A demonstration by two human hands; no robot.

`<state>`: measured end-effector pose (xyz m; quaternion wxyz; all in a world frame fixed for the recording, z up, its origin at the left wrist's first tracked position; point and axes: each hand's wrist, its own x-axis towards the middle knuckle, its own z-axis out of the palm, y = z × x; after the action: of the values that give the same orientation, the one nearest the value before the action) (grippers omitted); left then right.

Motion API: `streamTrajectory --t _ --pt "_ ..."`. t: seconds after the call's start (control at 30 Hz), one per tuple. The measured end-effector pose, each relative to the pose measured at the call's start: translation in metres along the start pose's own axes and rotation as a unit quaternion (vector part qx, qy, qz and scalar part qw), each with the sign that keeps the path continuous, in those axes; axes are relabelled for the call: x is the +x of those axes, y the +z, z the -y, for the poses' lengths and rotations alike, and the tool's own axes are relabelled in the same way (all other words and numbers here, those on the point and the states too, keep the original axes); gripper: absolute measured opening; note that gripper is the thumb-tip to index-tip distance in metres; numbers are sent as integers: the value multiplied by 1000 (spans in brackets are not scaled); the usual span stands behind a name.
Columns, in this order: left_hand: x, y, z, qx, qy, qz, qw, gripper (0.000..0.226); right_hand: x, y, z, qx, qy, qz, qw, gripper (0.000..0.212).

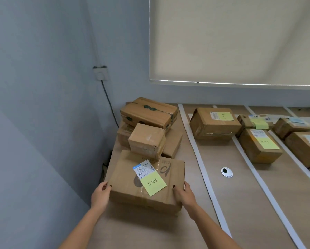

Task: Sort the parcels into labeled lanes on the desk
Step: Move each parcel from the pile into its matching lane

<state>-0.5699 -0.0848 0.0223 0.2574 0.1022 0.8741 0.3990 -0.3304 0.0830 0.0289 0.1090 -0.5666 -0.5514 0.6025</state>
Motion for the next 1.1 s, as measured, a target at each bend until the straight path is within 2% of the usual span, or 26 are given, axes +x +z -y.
streamTrajectory --t 0.3,0.67,0.83,0.97,1.1 --pt "-61 -6 -2 -31 8 -22 999 28 -40 -35 -15 -34 3 11 999 57" --pt "-129 -8 -53 -75 63 -32 995 21 -89 -101 13 -25 -62 -42 997 50" --pt "-167 10 -83 -102 90 -36 990 32 -104 -151 27 -8 -113 -30 993 29" --pt "-209 35 -112 -152 131 -35 979 38 -109 -204 33 39 -152 -19 987 34" --pt "-251 66 -138 -176 157 -41 971 38 -113 -265 30 27 -184 6 983 43"
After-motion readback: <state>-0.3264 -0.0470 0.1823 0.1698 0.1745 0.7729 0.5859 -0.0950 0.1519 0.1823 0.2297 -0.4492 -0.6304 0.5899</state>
